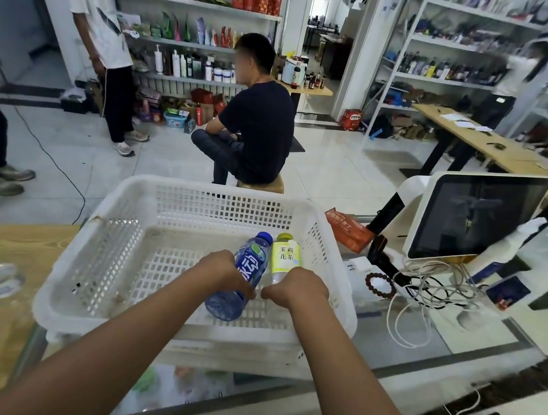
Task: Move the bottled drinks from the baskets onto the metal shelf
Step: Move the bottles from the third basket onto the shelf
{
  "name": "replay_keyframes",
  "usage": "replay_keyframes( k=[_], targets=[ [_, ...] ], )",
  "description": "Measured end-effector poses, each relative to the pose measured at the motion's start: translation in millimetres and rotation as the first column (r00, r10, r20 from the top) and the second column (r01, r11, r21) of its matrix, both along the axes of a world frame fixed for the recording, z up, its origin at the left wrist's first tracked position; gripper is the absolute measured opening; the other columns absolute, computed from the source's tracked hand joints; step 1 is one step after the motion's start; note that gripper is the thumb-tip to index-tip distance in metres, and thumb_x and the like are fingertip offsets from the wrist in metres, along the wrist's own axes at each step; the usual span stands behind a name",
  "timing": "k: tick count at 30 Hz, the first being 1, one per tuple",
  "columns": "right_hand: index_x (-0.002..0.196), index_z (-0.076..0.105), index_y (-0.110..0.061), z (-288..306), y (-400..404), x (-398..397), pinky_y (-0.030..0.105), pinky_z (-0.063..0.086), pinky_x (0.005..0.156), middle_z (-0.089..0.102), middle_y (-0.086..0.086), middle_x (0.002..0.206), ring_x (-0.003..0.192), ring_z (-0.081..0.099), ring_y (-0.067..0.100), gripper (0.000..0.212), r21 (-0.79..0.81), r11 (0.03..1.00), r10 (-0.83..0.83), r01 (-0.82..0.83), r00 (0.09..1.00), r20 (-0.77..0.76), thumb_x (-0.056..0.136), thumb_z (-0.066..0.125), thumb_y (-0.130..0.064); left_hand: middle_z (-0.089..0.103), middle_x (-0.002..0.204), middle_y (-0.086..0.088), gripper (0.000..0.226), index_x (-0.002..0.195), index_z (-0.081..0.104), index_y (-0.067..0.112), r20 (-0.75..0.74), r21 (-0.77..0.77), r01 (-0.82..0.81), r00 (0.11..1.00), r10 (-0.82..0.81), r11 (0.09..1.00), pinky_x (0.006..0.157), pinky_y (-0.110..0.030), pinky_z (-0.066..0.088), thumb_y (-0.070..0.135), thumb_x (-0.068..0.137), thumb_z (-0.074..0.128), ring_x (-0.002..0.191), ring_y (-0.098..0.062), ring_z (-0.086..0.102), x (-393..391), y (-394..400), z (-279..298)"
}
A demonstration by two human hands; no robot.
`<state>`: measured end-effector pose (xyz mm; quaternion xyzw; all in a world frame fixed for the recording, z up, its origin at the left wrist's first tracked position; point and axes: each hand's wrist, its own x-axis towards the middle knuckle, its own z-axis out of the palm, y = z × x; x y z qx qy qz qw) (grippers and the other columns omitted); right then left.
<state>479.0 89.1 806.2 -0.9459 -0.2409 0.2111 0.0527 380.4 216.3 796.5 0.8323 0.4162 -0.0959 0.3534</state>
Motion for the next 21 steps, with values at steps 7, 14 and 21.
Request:
replay_keyframes(
  k=[7,14,21],
  targets=[
    [0.102,0.049,-0.018,-3,-2,4,0.040,0.060,0.080,0.050,0.000,0.081,0.078,0.059,0.022,0.049,0.180,0.969,-0.122,0.169,0.961,-0.246,0.069,0.074,-0.045,0.061,0.077,0.004,0.064,0.096,0.058,0.017,0.034,-0.047,-0.074,0.997,0.075,0.996,0.049,-0.021,0.045,0.039,0.047,0.091,0.070,-0.011,0.060,1,-3,8],
    [0.091,0.056,-0.018,22,-10,-6,0.040,0.062,0.069,0.062,0.000,0.079,0.070,0.064,0.023,0.046,0.399,0.882,-0.159,0.251,0.955,-0.251,0.066,0.075,-0.051,0.071,0.080,-0.003,0.056,0.090,0.070,0.013,0.223,-0.041,-0.205,0.952,0.209,0.978,0.056,-0.025,0.050,0.042,0.047,0.092,0.072,-0.017,0.067,-1,-12,32],
    [0.105,0.065,-0.015,63,-26,-12,0.037,0.058,0.071,0.072,0.004,0.094,0.084,0.069,0.025,0.059,0.651,0.713,-0.193,0.260,0.966,-0.174,0.066,0.071,-0.059,0.068,0.077,0.009,0.047,0.084,0.064,0.023,0.488,0.141,-0.217,0.864,0.123,0.966,0.052,-0.021,0.044,0.040,0.048,0.089,0.067,-0.005,0.063,-11,-28,81]
  ],
)
